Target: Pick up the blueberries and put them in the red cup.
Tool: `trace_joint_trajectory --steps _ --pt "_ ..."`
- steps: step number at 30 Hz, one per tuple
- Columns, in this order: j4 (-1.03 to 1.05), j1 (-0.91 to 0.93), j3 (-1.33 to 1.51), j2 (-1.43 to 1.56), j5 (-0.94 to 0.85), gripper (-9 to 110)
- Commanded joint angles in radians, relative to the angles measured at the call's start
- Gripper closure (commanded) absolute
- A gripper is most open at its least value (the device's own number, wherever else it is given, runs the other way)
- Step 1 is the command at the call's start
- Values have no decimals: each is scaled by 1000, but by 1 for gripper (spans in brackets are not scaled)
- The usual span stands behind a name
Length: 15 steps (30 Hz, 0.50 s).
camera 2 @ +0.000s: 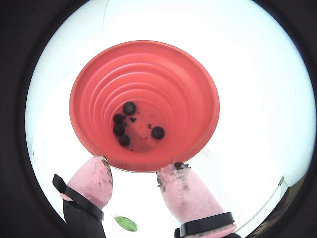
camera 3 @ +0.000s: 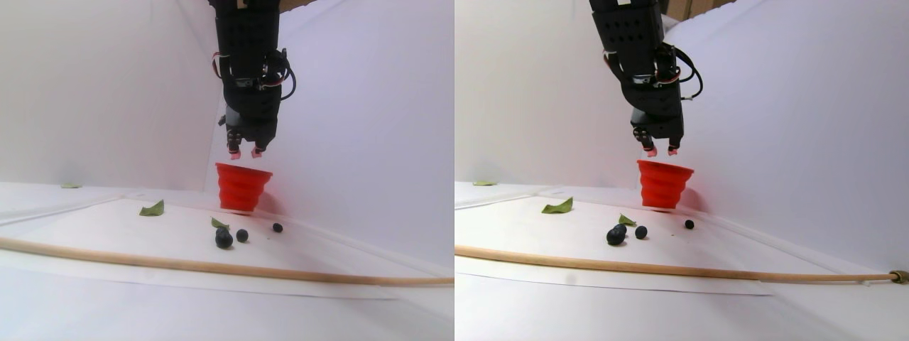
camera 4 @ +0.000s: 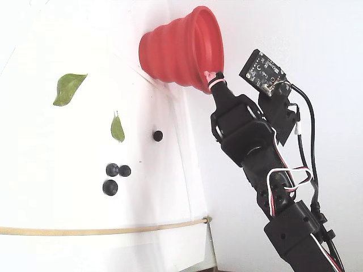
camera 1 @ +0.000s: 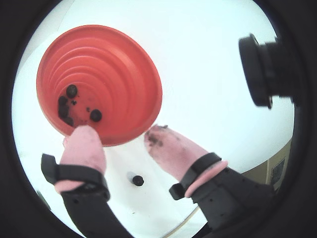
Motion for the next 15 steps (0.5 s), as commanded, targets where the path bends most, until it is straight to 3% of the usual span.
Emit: trace_joint_trajectory --steps 1,15 --pt "-44 9 11 201 -3 83" --pt "-54 8 127 282 5 83"
